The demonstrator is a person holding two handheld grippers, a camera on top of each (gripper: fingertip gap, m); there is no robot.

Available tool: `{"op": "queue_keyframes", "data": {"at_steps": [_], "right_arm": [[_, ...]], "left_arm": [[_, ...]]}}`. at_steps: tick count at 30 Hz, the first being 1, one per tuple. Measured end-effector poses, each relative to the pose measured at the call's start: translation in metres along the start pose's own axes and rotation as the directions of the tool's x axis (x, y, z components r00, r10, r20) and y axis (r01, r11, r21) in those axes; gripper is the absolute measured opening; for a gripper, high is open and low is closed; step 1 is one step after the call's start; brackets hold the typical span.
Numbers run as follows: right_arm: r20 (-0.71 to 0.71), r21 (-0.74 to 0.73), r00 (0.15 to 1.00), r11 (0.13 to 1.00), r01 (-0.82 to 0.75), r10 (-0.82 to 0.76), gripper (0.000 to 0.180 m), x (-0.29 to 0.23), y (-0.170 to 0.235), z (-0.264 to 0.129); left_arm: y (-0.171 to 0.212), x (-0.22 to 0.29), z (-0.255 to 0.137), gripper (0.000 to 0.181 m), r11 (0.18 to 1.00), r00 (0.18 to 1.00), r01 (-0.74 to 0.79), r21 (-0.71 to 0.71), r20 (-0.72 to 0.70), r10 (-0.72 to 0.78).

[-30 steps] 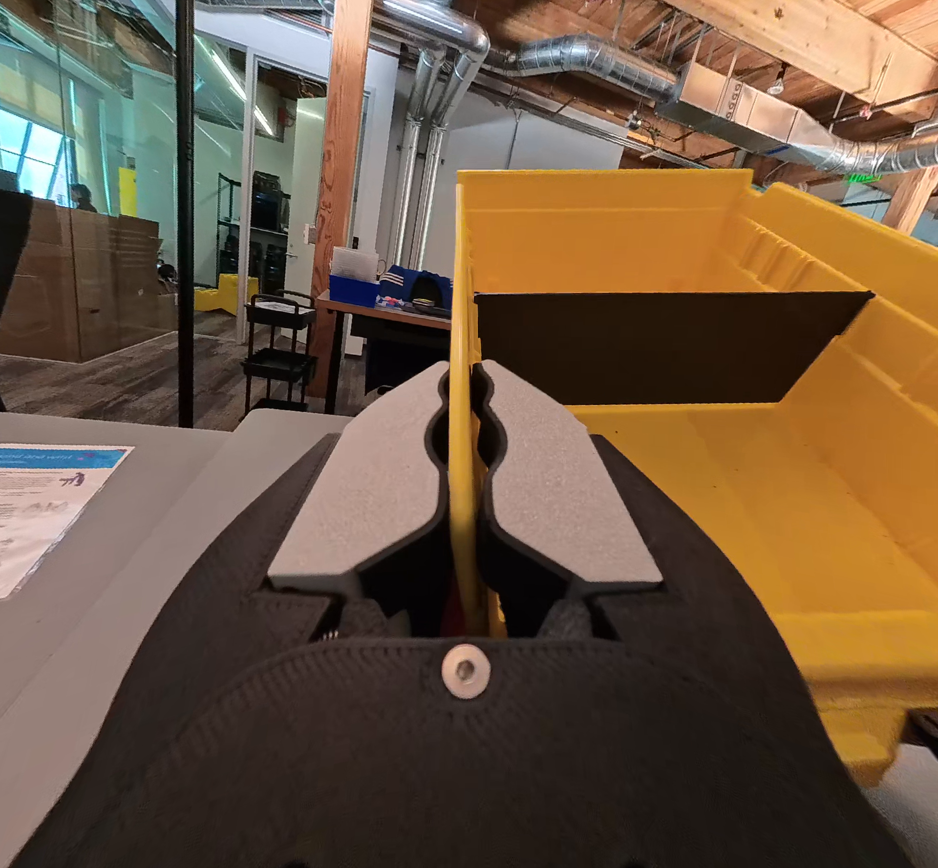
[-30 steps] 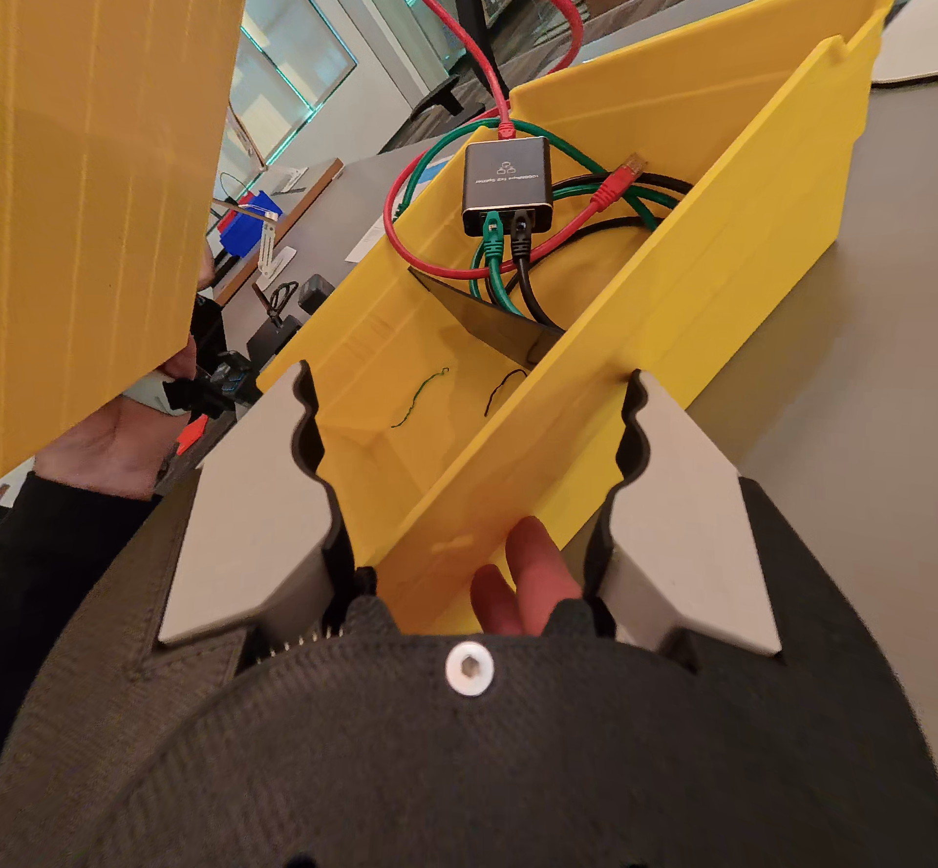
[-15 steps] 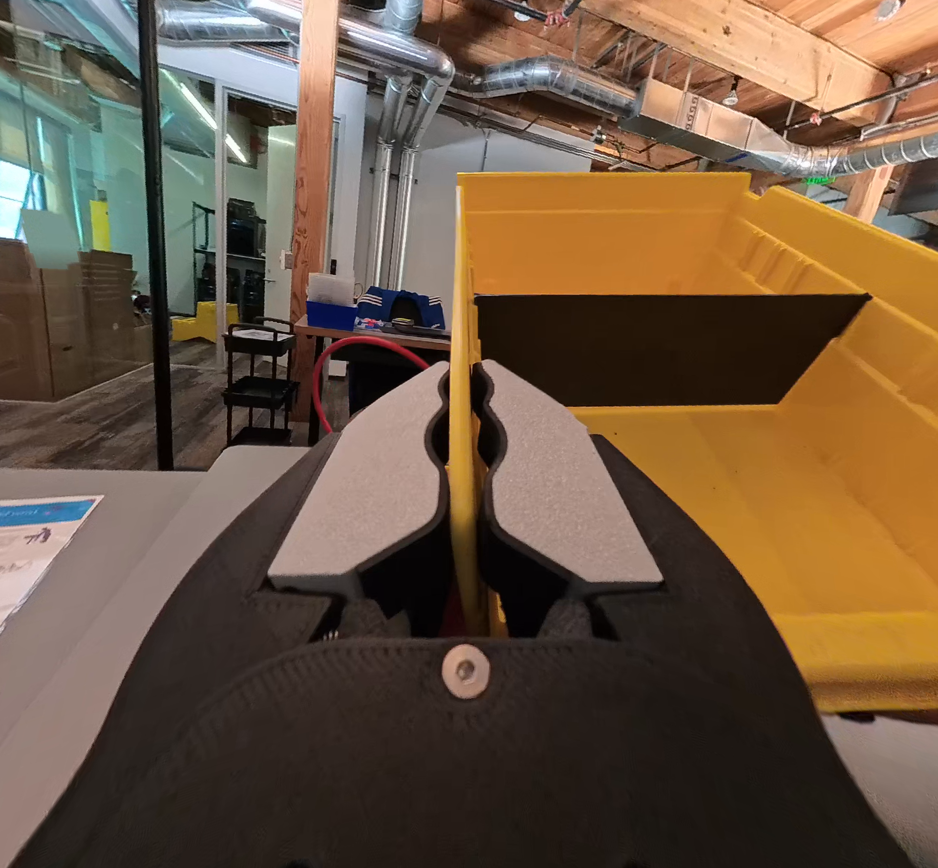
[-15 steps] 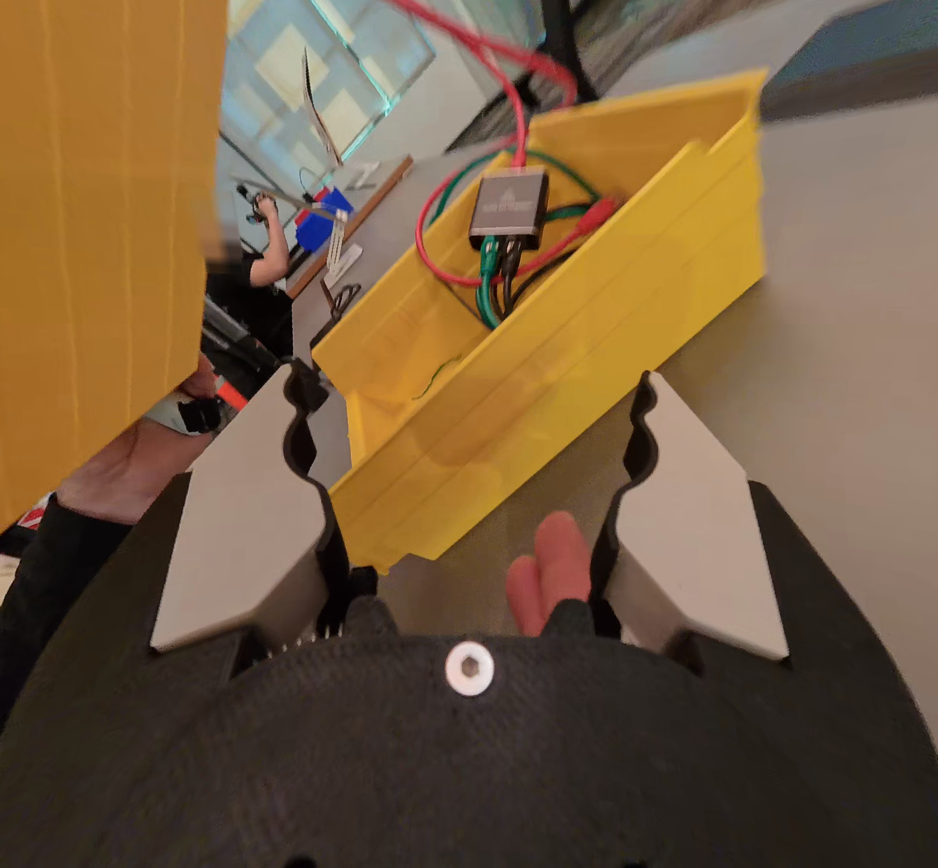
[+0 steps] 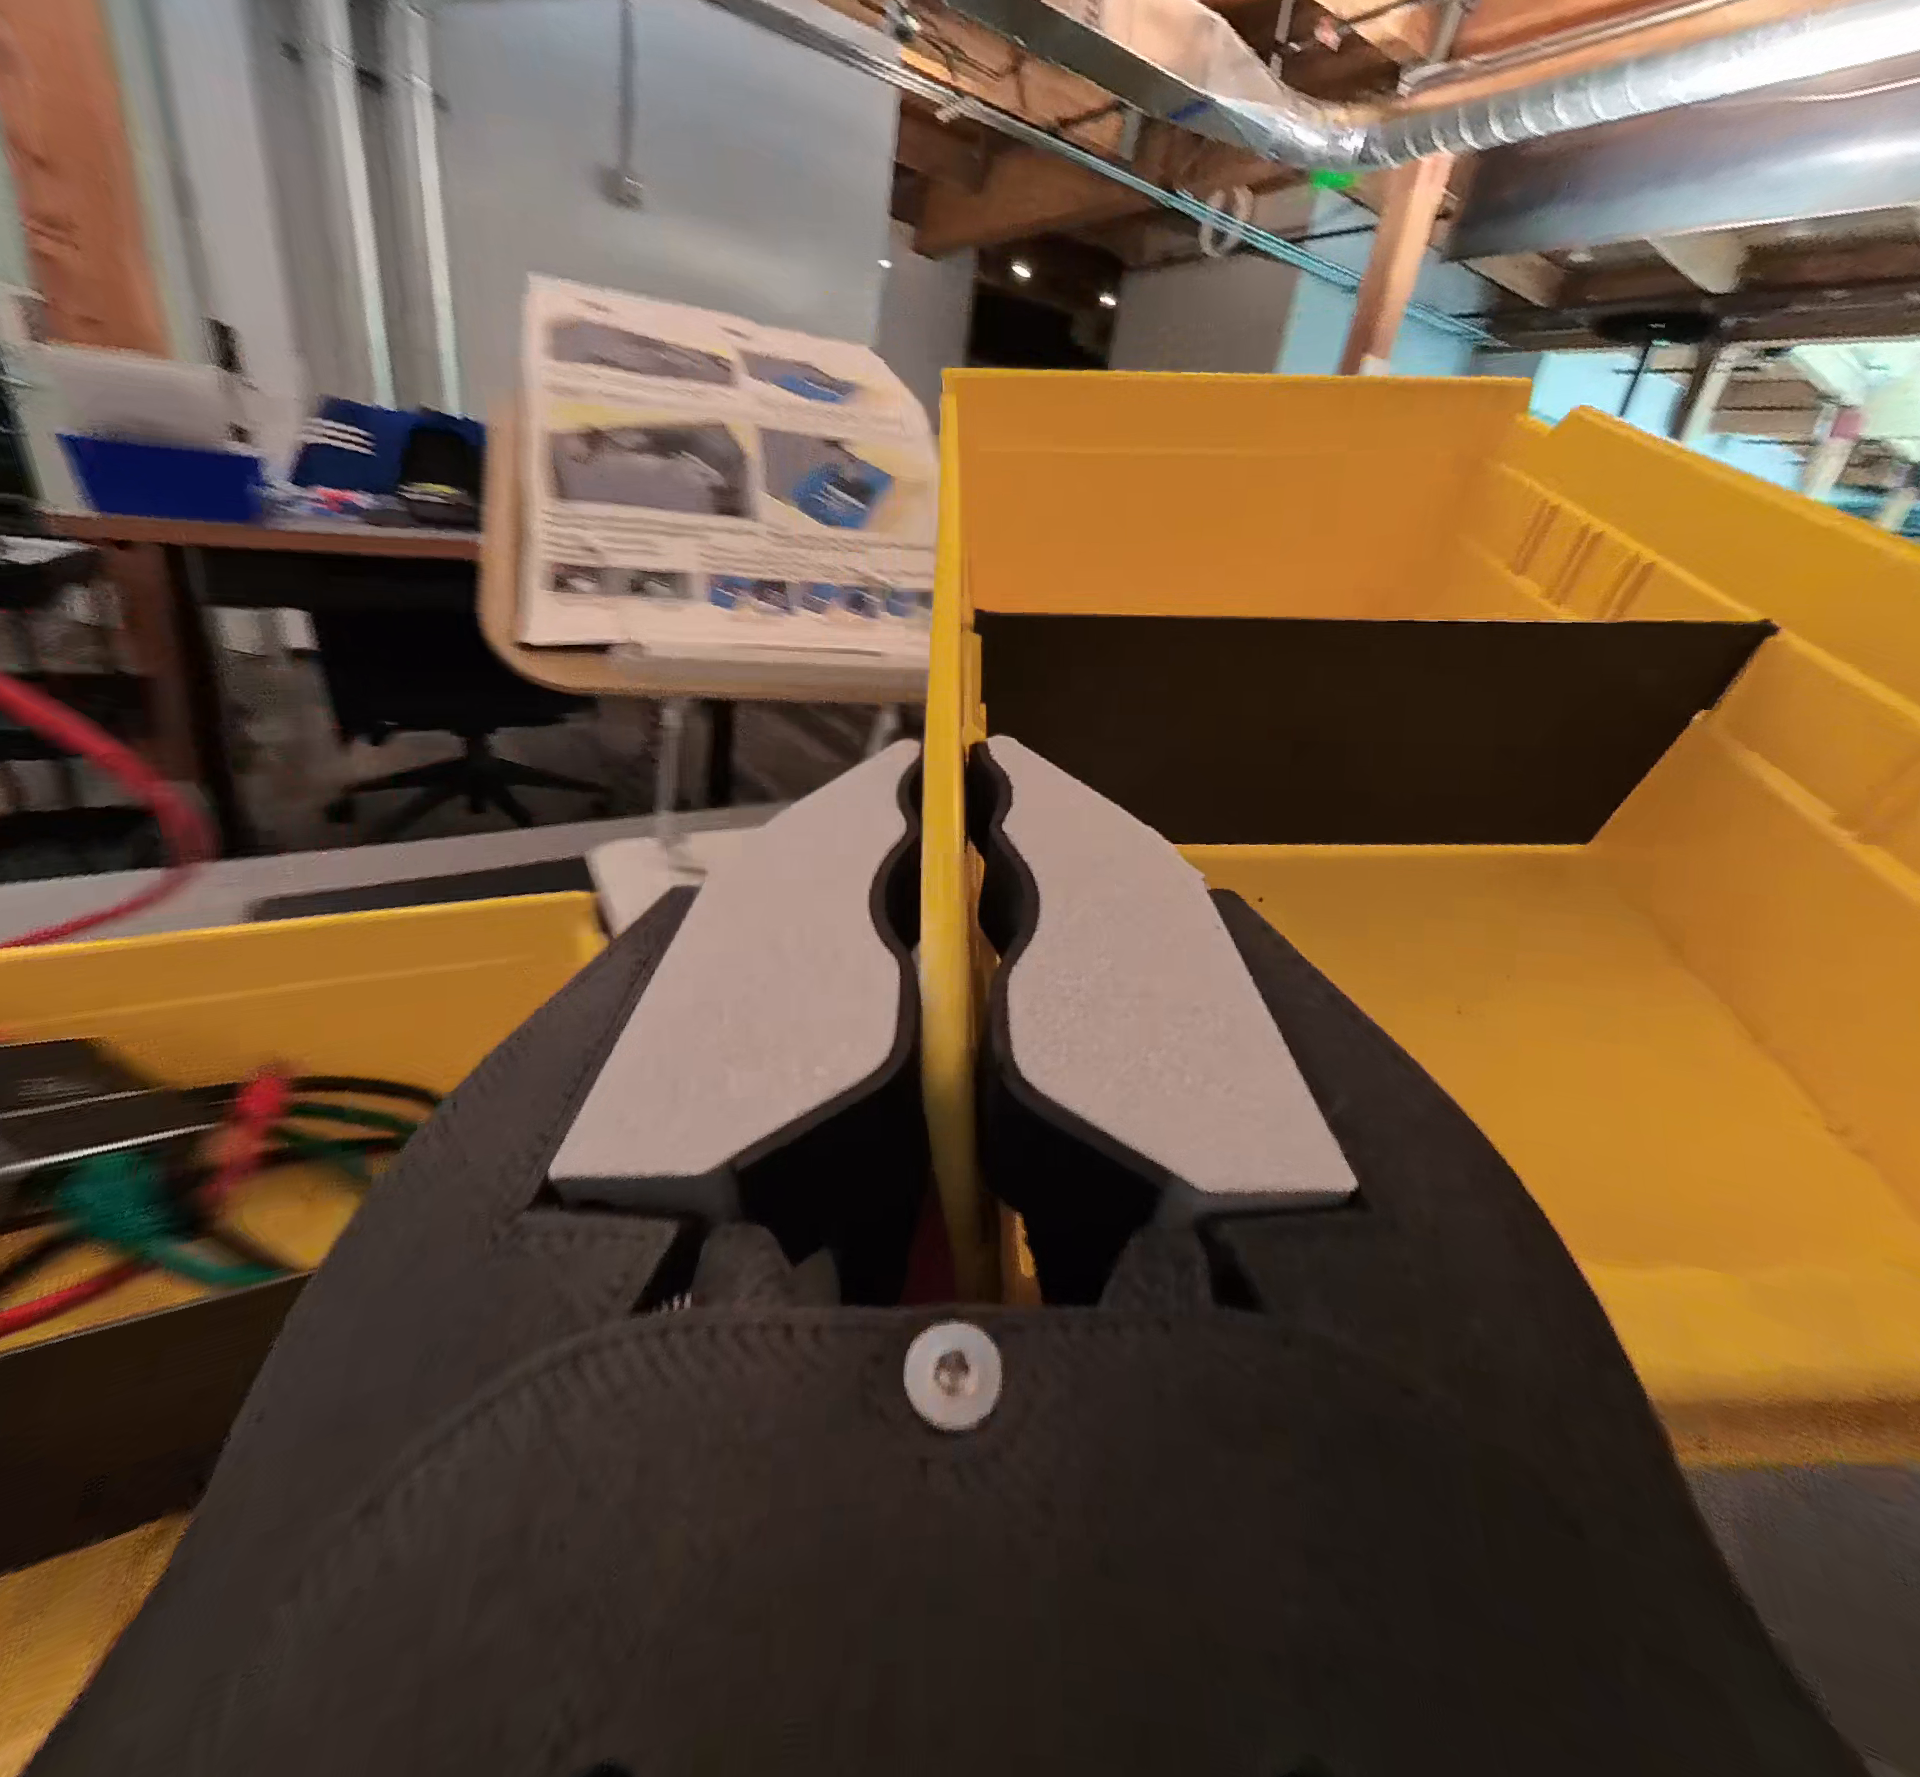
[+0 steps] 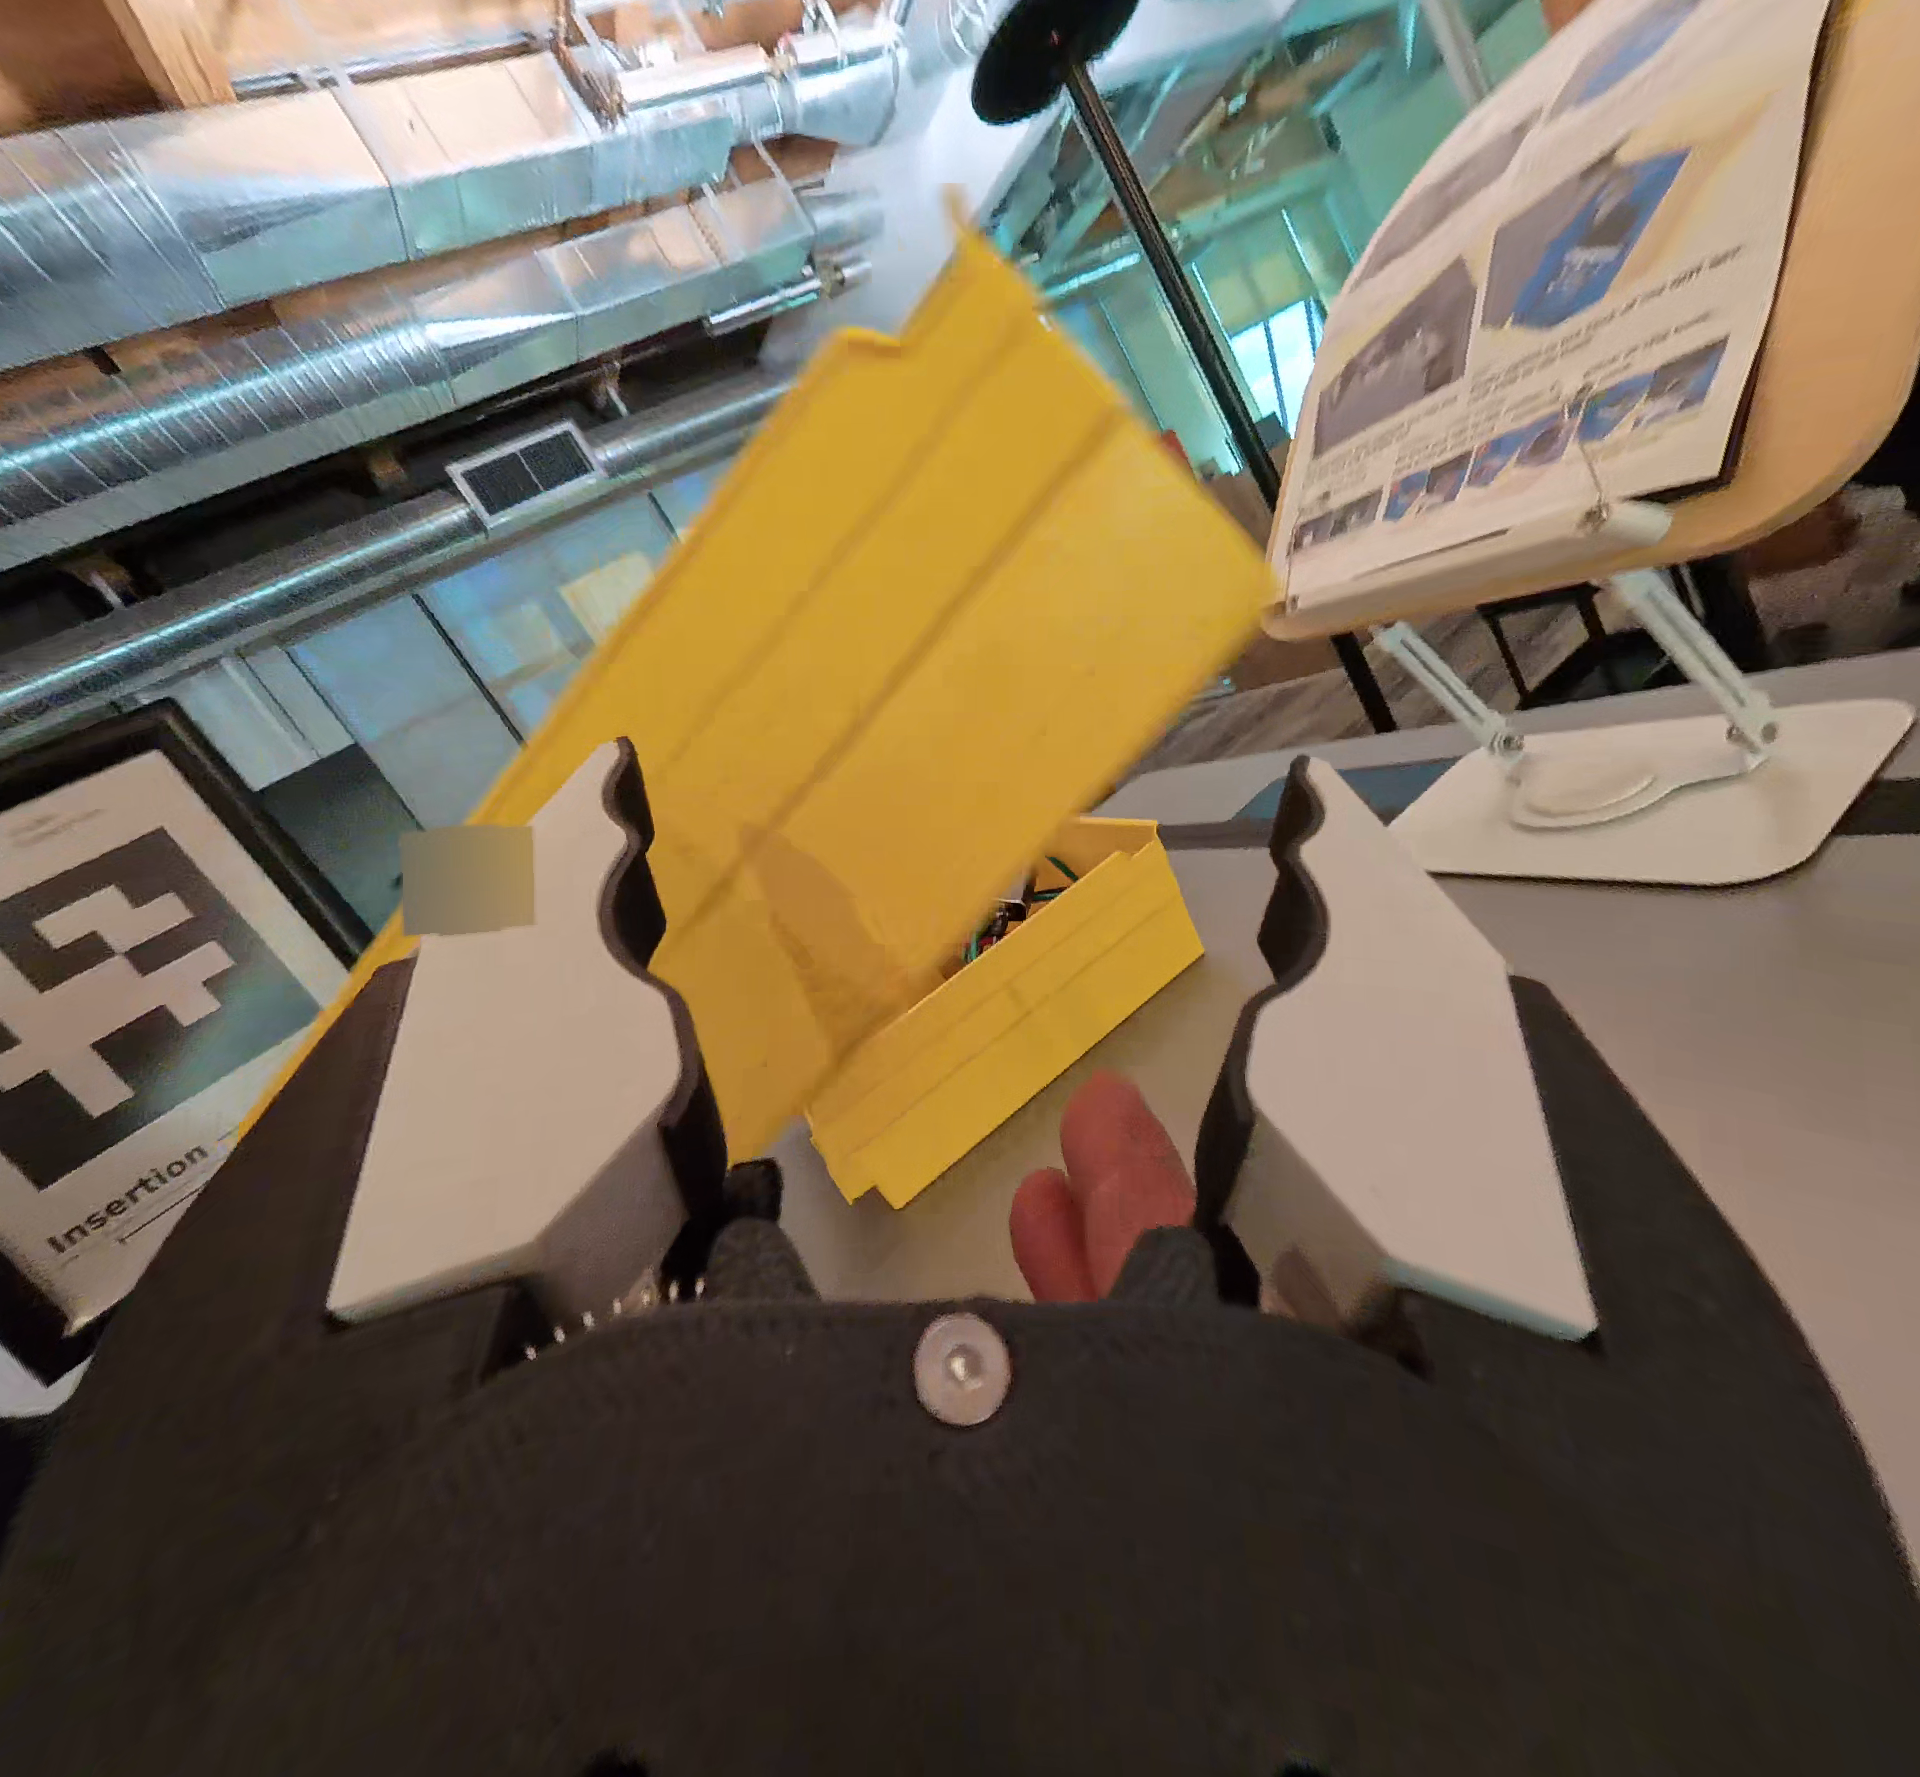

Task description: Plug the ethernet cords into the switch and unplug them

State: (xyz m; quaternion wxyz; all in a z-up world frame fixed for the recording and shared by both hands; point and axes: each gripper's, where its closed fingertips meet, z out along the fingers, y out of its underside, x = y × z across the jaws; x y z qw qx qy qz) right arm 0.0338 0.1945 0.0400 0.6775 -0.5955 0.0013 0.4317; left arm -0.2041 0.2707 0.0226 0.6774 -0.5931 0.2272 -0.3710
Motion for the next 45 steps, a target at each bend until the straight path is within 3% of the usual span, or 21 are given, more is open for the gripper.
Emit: {"op": "queue_keyframes", "data": {"at_steps": [3, 7, 14, 18, 20, 31, 40, 45], "right_arm": [[-0.009, 0.058, 1.000, 0.998, 0.024, -0.024, 0.125, -0.012, -0.013, -0.027], [-0.119, 0.093, 0.992, 0.994, 0.058, -0.047, 0.122, 0.008, -0.023, -0.067], [-0.357, 0.063, 0.929, 0.990, 0.125, -0.094, 0.117, 0.071, -0.033, -0.133], [-0.375, 0.014, 0.927, 0.999, 0.035, -0.027, 0.109, 0.099, -0.028, -0.154], [-0.387, 0.012, 0.922, 0.999, 0.038, -0.031, 0.114, 0.108, -0.030, -0.161], [-0.422, -0.029, 0.906, 0.999, 0.026, -0.035, 0.116, 0.142, -0.031, -0.183], [-0.454, -0.084, 0.886, 0.994, 0.064, -0.095, 0.115, 0.173, -0.042, -0.199], [-0.498, -0.264, 0.828, 0.955, 0.138, -0.257, 0.108, 0.197, -0.050, -0.207]], "left_arm": [[0.041, 0.041, 0.035, 0.005, 0.990, 0.989, 0.107, -0.090, -0.089, -0.115], [0.085, 0.080, 0.068, 0.005, 0.971, 0.970, 0.171, -0.168, -0.143, -0.195], [0.136, 0.135, 0.112, 0.005, 0.957, 0.961, 0.136, -0.254, -0.200, -0.190], [0.162, 0.155, 0.125, 0.005, 0.951, 0.971, 0.066, -0.301, -0.202, -0.131], [0.173, 0.164, 0.129, 0.005, 0.944, 0.973, 0.050, -0.327, -0.199, -0.120], [0.202, 0.198, 0.139, 0.013, 0.936, 0.979, -0.005, -0.351, -0.191, -0.066], [0.208, 0.247, 0.146, 0.044, 0.939, 0.948, 0.005, -0.344, -0.298, -0.114], [0.211, 0.280, 0.152, 0.056, 0.929, 0.917, 0.084, -0.361, -0.337, -0.214]]}}
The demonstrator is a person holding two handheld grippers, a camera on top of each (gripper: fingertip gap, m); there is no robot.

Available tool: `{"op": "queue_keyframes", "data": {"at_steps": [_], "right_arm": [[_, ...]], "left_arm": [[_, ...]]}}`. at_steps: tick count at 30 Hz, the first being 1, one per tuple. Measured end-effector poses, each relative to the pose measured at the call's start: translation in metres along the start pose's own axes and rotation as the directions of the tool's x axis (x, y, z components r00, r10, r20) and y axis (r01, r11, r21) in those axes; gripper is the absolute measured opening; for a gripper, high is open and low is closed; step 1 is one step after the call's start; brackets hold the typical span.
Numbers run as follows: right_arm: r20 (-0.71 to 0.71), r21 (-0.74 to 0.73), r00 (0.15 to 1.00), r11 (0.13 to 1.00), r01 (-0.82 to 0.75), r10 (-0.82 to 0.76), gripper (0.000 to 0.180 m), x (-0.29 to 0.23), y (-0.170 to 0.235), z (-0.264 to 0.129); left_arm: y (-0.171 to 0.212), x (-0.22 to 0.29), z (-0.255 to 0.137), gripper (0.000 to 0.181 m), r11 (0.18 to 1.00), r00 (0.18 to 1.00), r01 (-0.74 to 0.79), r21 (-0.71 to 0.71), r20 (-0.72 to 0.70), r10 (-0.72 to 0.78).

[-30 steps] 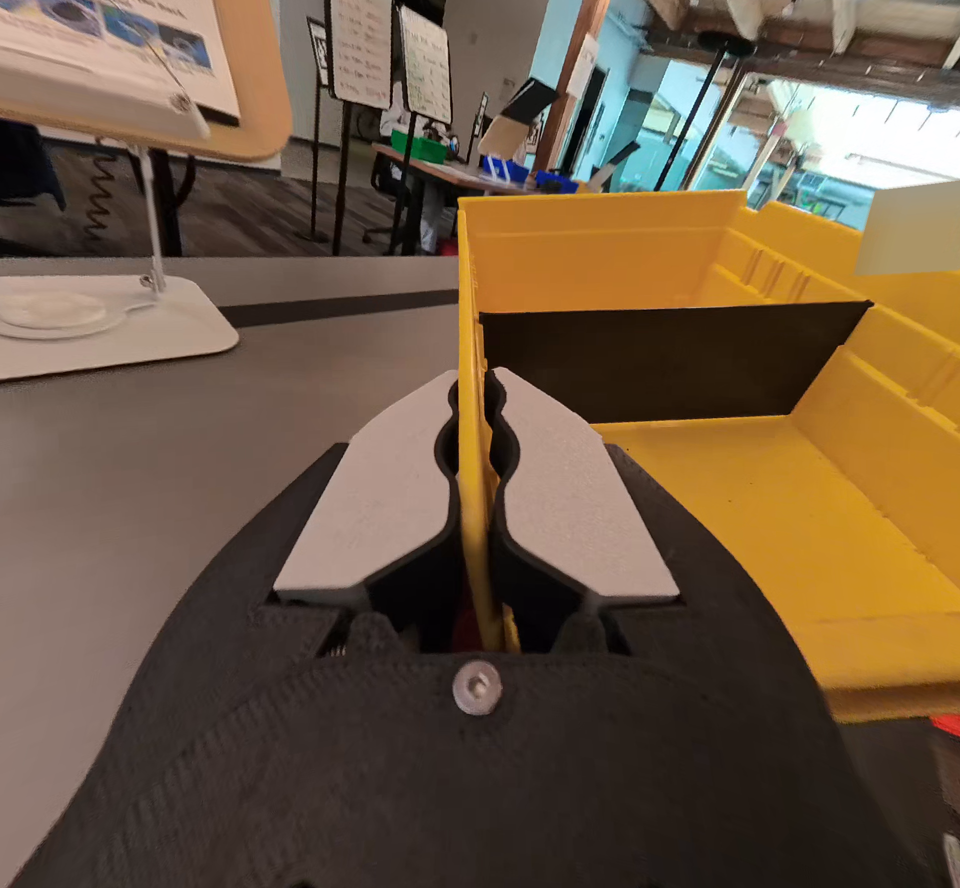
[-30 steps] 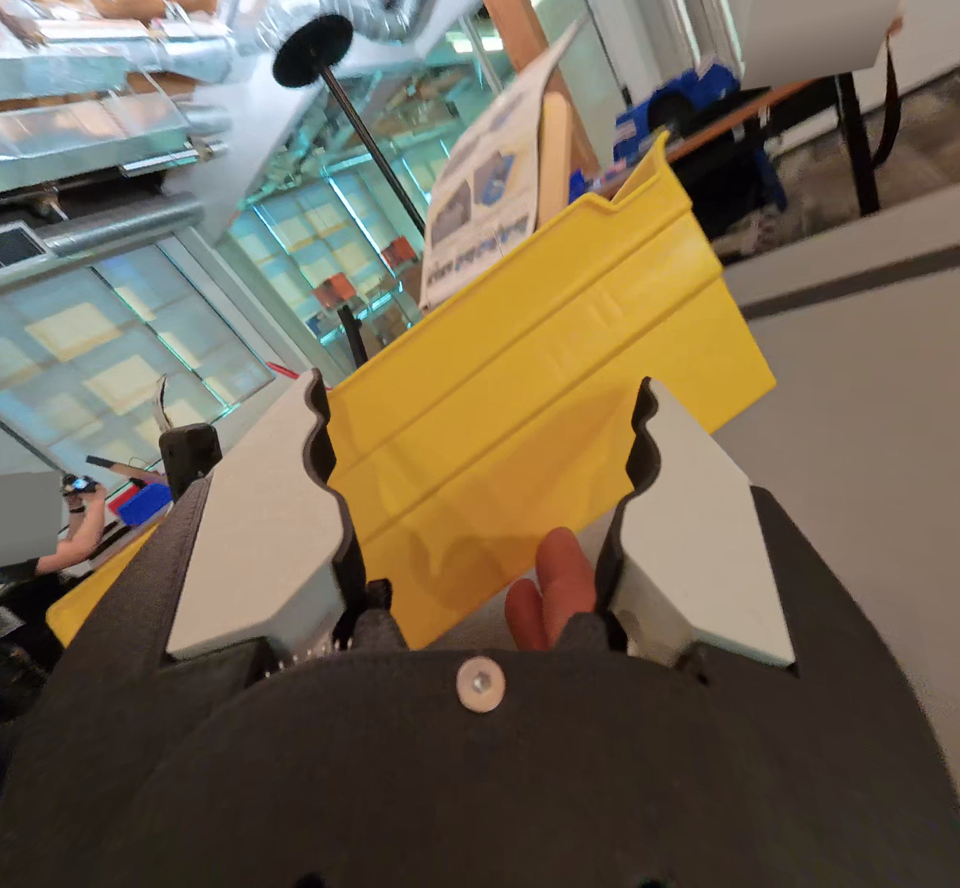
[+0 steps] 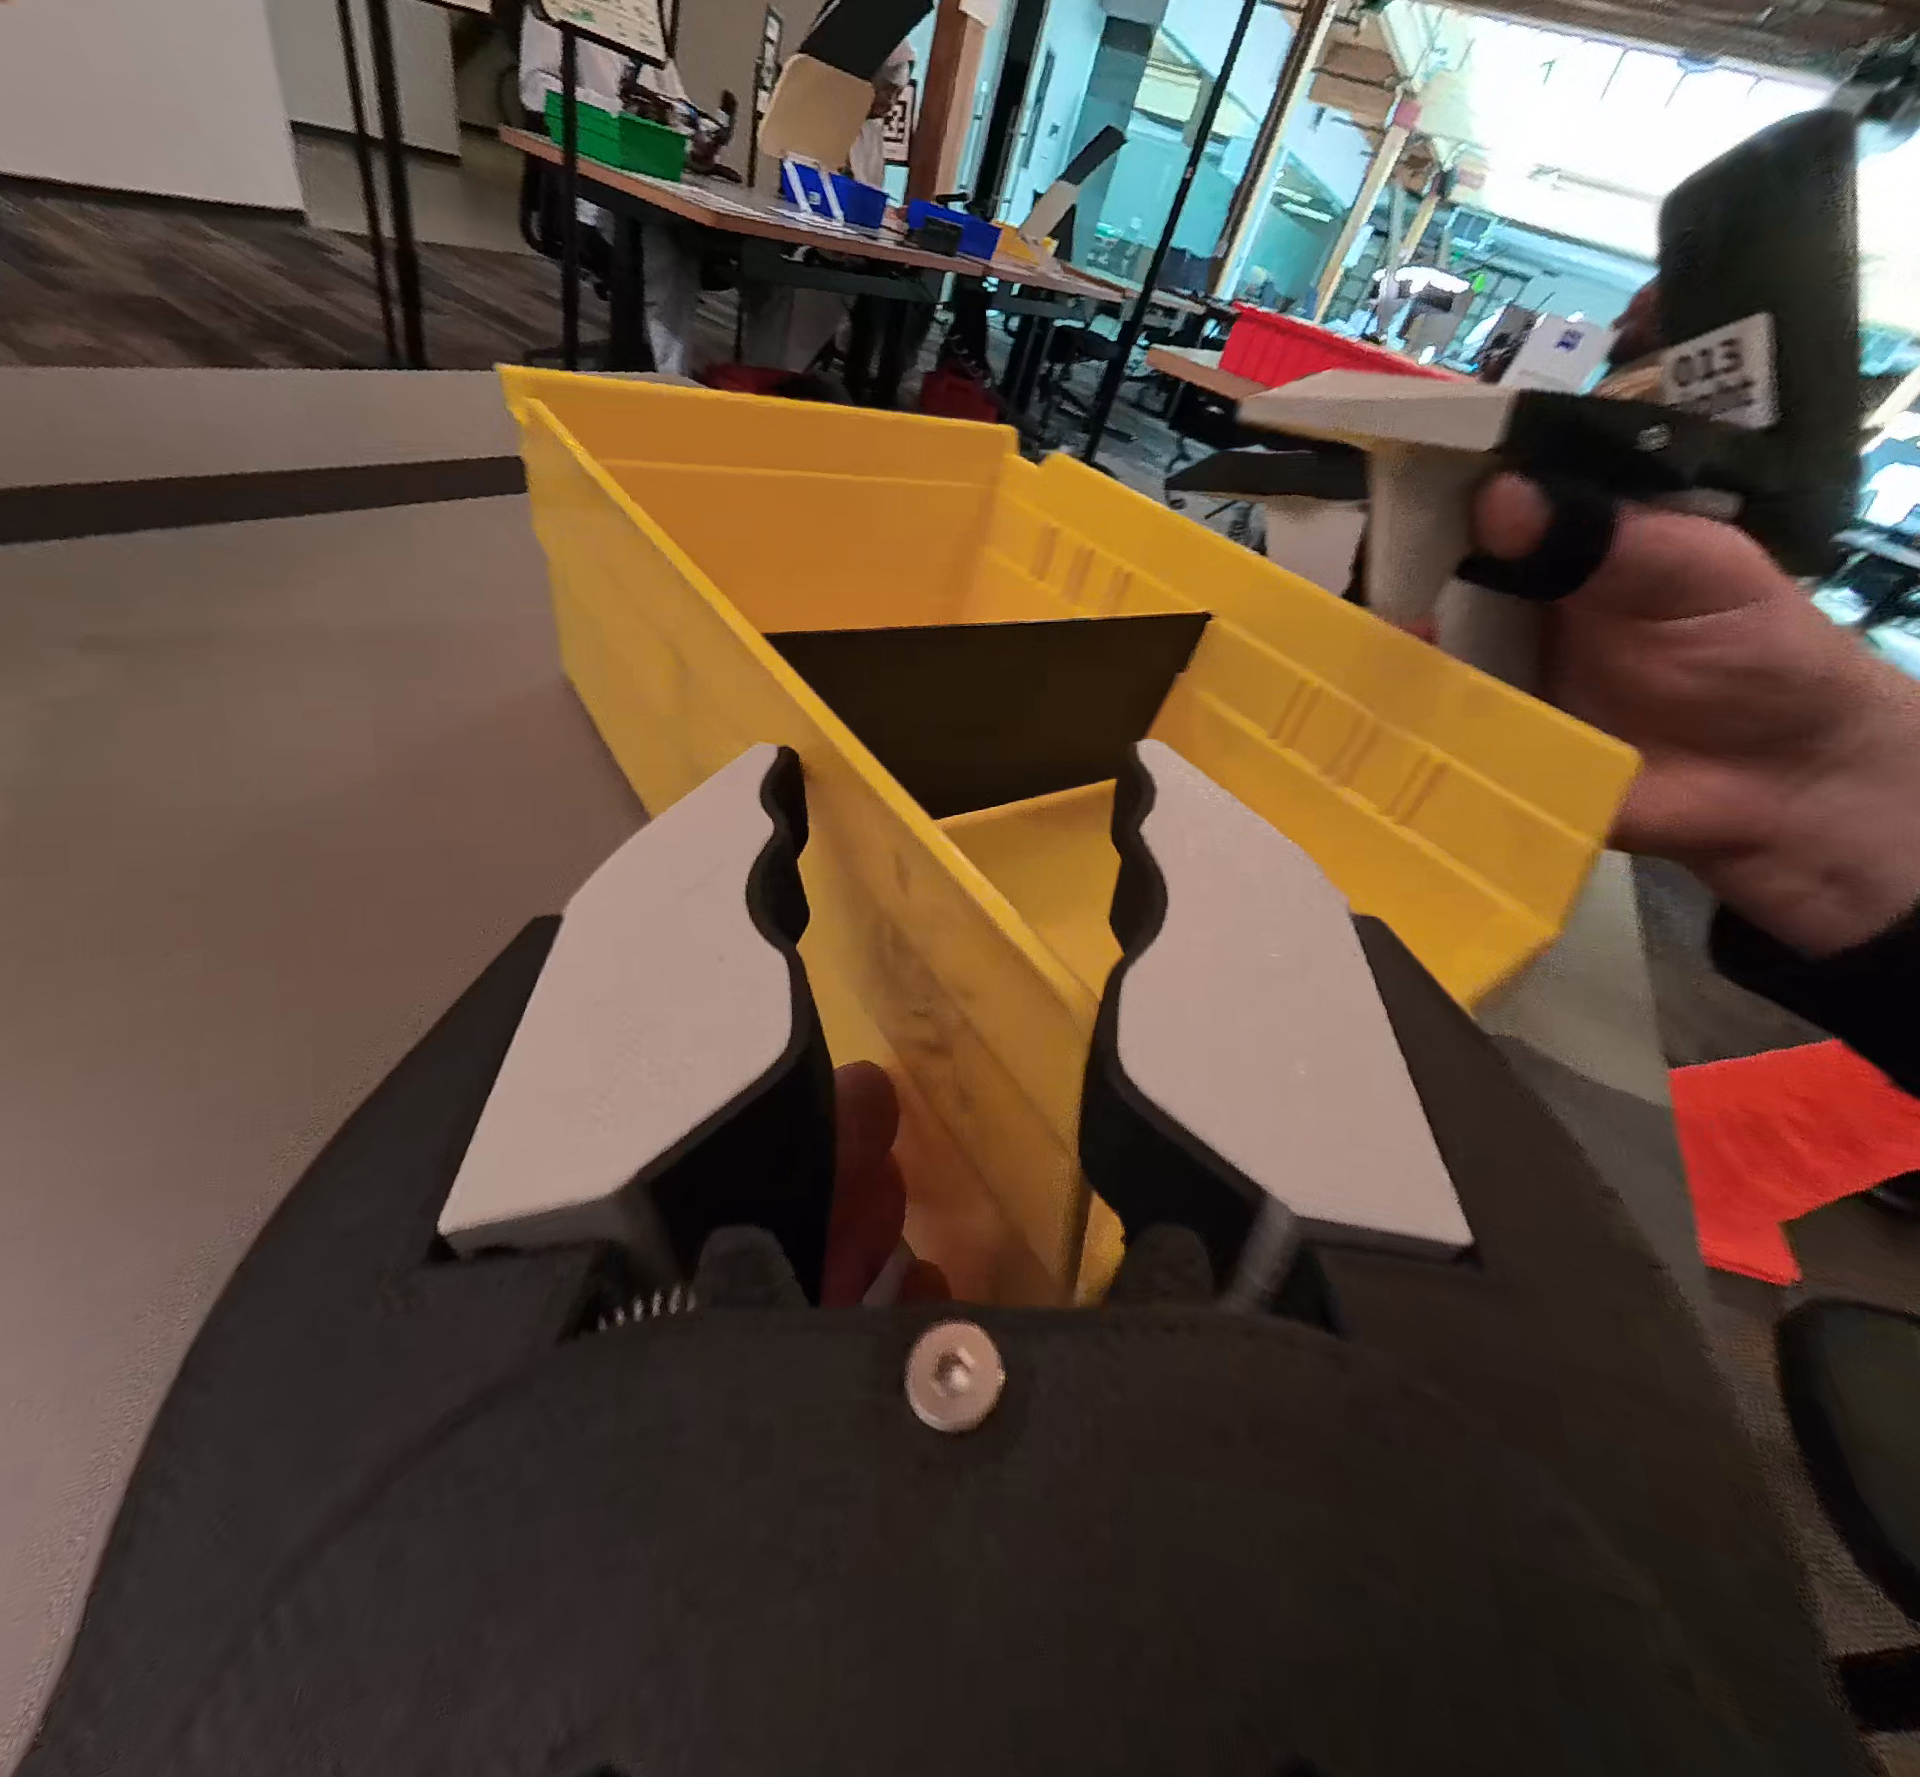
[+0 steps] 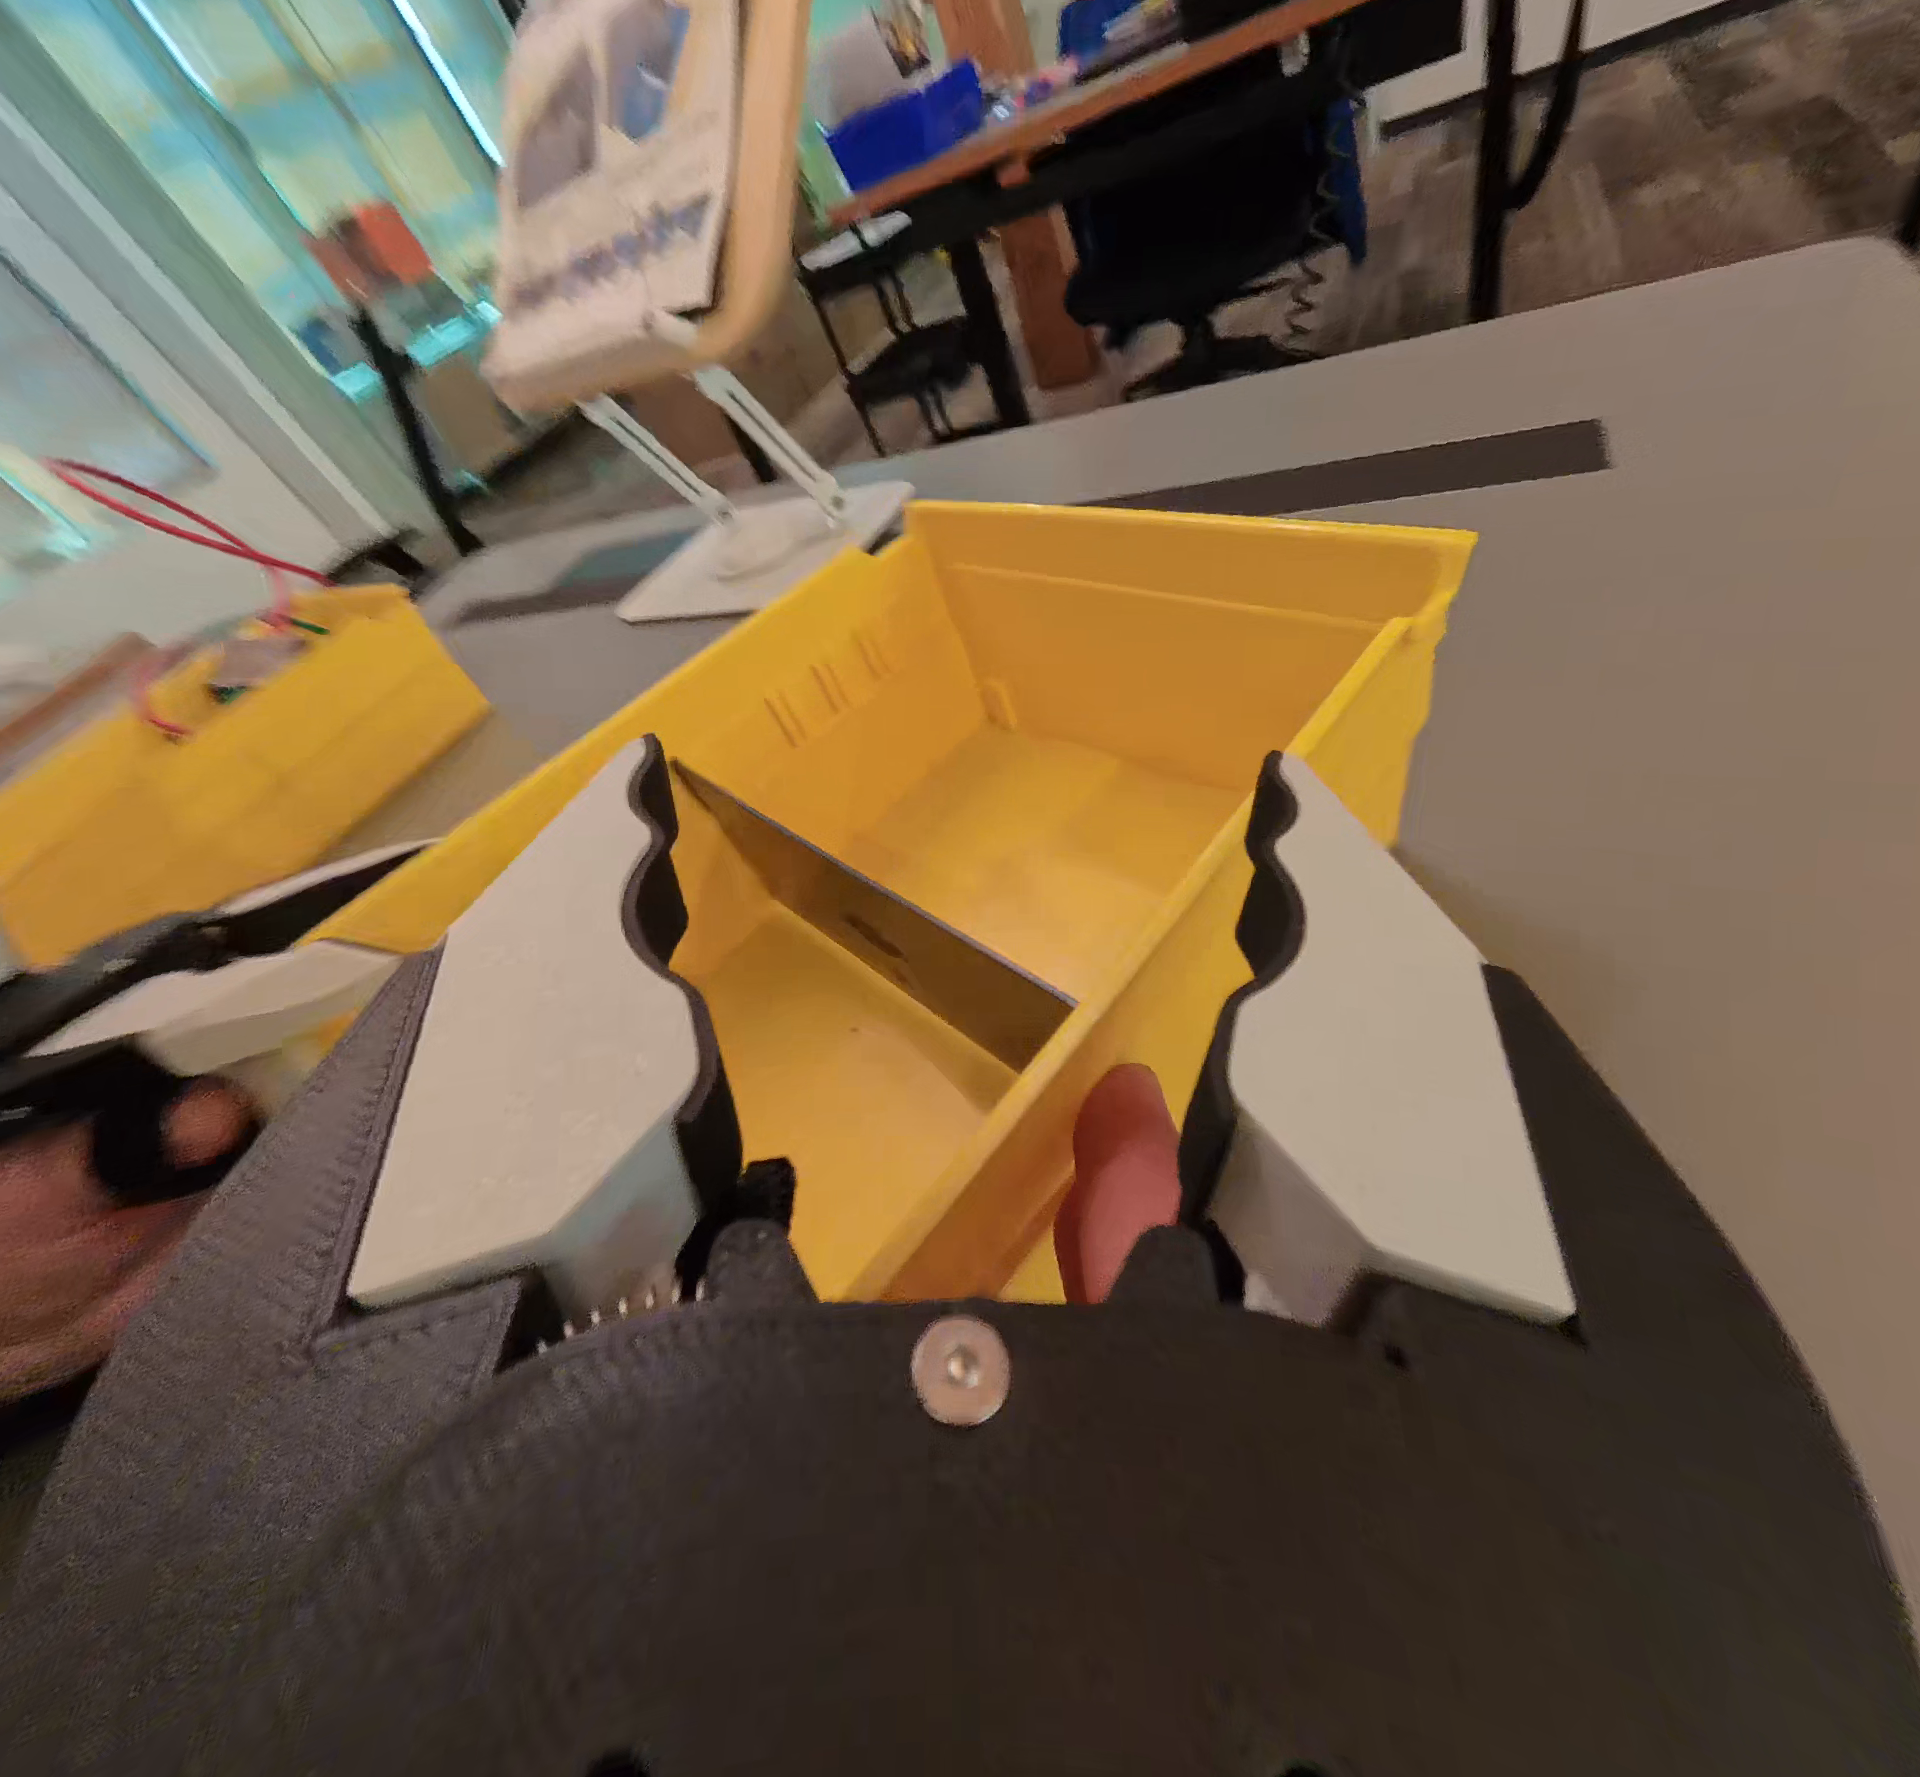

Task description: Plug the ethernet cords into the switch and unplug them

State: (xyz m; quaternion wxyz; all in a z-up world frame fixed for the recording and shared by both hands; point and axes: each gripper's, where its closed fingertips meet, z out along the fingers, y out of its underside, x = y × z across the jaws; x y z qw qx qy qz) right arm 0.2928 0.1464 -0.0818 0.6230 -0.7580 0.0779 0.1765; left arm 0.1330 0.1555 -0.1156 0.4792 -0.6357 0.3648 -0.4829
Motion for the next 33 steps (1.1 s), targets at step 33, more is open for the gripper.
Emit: {"op": "queue_keyframes", "data": {"at_steps": [33], "right_arm": [[-0.345, -0.164, 0.522, 0.598, 0.785, -0.780, 0.071, 0.009, -0.119, -0.022]], "left_arm": [[-0.152, -0.158, -0.202, 0.094, 0.913, 0.733, -0.407, -0.021, 0.589, 0.340]]}}
